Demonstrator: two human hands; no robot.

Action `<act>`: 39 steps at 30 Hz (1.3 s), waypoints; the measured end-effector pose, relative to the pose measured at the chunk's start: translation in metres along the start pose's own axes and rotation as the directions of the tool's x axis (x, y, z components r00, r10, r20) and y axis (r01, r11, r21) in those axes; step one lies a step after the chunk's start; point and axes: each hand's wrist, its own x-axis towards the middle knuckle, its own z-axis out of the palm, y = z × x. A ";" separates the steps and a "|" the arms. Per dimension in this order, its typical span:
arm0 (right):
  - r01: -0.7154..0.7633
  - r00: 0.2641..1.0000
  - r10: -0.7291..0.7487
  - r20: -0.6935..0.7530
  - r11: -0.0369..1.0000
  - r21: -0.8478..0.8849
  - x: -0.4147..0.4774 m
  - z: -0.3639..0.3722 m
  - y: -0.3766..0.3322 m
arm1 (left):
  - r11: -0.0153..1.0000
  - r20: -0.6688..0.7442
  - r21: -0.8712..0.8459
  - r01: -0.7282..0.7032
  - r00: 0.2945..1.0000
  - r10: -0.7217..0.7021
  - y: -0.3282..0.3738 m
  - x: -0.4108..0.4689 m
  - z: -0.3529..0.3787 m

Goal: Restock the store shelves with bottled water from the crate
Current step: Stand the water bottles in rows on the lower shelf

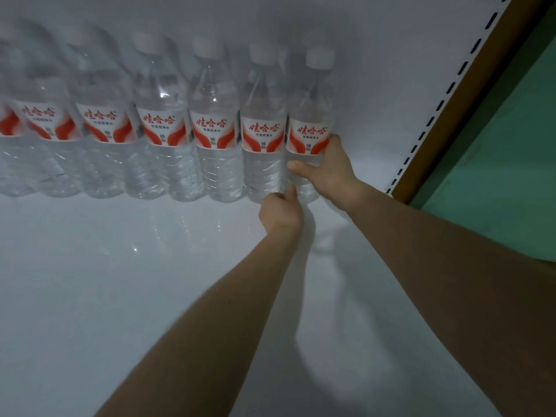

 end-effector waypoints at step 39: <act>-0.491 0.792 0.577 -0.201 0.406 -0.771 -0.426 -0.328 0.152 | 0.641 0.952 0.245 -0.727 0.305 -0.017 -0.014 -0.407 0.129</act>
